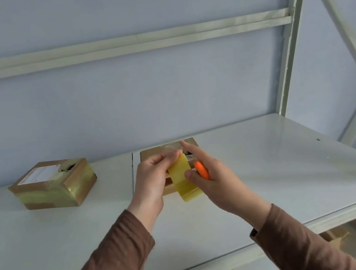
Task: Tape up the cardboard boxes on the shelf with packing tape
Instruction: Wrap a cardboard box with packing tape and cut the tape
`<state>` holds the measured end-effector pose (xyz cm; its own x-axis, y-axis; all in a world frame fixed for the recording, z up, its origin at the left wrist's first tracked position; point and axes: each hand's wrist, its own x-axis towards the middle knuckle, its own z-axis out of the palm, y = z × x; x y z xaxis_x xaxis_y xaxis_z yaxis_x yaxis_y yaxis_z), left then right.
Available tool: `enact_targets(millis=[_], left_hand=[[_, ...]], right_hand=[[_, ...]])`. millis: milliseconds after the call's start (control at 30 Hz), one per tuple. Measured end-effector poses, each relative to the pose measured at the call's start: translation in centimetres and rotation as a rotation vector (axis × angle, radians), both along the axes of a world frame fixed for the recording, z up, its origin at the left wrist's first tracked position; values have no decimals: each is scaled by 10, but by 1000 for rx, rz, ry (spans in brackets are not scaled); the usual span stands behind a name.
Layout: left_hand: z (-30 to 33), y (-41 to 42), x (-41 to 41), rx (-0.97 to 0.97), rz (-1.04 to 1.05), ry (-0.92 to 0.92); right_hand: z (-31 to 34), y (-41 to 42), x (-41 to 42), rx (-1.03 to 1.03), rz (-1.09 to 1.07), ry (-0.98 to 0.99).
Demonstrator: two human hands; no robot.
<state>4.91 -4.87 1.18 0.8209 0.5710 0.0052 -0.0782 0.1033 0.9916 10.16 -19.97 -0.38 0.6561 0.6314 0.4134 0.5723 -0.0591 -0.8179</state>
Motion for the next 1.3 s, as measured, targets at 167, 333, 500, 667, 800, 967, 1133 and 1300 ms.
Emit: enact_targets(millis=[167,333,500,667,800,967,1133,1300], left_hand=[[21,16,-2,162,-183,28],[32,22,4,349,-285,-19],[29,15,14,357,-259,-75],[26,19,24,322,-272,-36],[23,22,40,374,-284,52],[33,48,78,277,-219,91],[42,67,127,337,-166,133],[30,83,160,544,-210,238]], right_hand=[[1,-16,-7,36,0,-87],[-8,-21,-14,126,25,-32],[-12,-31,-12,251,110,194],[-12,-47,-11,24,208,136],[-12,-43,-14,-156,159,-40],[-10,-38,-15,67,-32,275],[-15,-49,-14,-1,-44,347],[-16,-44,-9,17,-134,445]])
